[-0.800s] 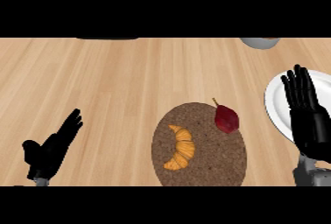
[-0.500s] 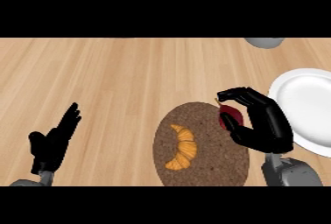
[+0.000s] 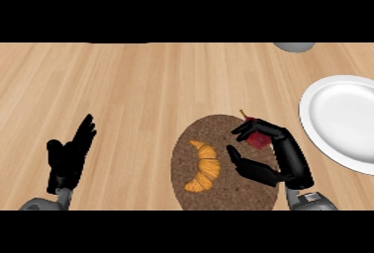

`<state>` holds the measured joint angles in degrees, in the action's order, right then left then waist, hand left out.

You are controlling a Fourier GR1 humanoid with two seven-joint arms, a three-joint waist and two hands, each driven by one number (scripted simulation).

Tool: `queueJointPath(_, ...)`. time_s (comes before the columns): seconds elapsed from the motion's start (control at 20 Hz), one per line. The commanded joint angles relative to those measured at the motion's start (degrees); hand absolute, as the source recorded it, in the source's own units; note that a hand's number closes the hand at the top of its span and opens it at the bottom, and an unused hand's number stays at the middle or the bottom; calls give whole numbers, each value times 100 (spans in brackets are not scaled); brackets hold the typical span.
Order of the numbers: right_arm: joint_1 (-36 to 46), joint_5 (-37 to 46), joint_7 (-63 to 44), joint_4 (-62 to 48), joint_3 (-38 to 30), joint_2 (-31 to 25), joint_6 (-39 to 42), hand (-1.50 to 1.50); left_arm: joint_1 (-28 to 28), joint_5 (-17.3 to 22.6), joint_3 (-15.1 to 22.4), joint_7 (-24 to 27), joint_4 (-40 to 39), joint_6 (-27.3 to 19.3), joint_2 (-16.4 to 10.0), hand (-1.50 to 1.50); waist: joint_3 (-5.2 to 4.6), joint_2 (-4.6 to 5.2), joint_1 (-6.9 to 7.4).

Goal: Pick the croissant from the placemat and place it in the plate

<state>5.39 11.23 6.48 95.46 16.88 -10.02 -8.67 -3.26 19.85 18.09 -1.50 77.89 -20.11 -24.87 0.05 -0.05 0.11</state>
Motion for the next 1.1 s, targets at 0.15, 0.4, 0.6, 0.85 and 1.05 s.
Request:
queueJointPath(0.15,-340,-192,1765,-1030,802,405,640,-150,-205,-218,-4,-367,5,-218,86,0,0,17,30)
queueJointPath(0.4,306,1113,384,-715,882,-484,611,-150,-393,-268,-27,-647,34,-310,135,0,-14,3,-5)
queueJointPath(0.6,797,1883,-879,-202,1061,-705,832,-150,-282,-451,152,-761,316,-462,219,0,-15,-22,12)
queueJointPath(0.85,1199,2204,-2119,208,1471,-700,1863,-150,-201,-525,115,-940,548,-444,159,0,-10,-15,27)
queueJointPath(1.05,1790,1703,-2833,-55,1317,-741,3111,-150,-21,-443,-17,-407,178,-247,314,0,-16,10,55)
